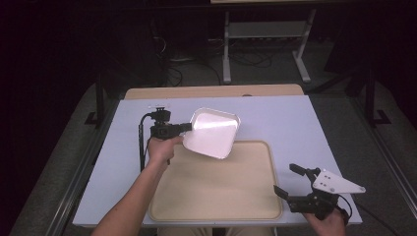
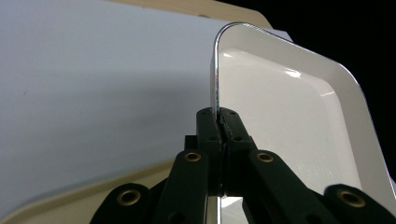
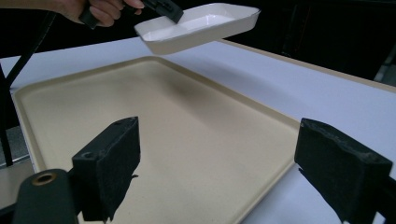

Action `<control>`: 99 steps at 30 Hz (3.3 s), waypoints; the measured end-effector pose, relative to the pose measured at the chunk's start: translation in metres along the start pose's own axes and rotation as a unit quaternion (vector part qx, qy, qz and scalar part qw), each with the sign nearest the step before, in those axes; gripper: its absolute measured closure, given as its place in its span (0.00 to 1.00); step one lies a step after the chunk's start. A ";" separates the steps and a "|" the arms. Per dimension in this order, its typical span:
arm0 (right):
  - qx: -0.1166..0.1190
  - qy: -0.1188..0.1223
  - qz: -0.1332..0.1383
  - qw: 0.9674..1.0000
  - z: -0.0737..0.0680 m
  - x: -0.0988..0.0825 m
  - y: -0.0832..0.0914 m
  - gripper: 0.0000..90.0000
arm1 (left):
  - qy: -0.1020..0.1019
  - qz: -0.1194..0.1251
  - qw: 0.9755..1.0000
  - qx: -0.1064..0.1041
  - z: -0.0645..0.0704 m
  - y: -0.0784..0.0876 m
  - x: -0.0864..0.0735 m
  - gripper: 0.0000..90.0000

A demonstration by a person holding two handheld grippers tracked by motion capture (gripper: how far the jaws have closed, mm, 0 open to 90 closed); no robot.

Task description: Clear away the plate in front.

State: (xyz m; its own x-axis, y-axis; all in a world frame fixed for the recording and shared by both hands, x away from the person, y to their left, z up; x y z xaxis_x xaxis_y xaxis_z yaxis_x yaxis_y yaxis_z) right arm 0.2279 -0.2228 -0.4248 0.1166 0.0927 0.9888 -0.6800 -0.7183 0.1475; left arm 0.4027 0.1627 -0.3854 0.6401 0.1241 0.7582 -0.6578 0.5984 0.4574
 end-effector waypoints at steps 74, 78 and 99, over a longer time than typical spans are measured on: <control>0.011 0.010 -0.003 1.000 -0.003 0.001 -0.002 0.15 | 0.033 -0.034 0.995 0.085 -0.011 0.031 -0.114 0.99; 0.010 0.008 -0.002 1.000 -0.002 0.001 -0.001 0.15 | 0.036 -0.032 0.994 0.095 -0.012 0.031 -0.113 0.99; 0.012 0.008 0.002 1.000 -0.004 0.003 -0.002 0.15 | 0.088 -0.002 0.984 0.153 0.006 0.037 -0.129 0.98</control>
State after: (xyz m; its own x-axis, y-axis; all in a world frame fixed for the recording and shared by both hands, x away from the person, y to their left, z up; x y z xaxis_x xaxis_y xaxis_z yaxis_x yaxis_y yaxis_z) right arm 0.2269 -0.2180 -0.4226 0.1018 0.1000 0.9898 -0.6632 -0.7347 0.1425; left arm 0.2934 0.1639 -0.4637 0.6837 0.2733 0.6767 -0.7270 0.3360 0.5988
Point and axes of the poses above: each handheld gripper's, and its own axes: y roughly backward along the jaws, x roughly out of its top, z roughly to its right, the point moved 3 cm from there along -y, roughly forward along the jaws, and after that the axes turned 9 degrees about z, right-handed, at the moved point
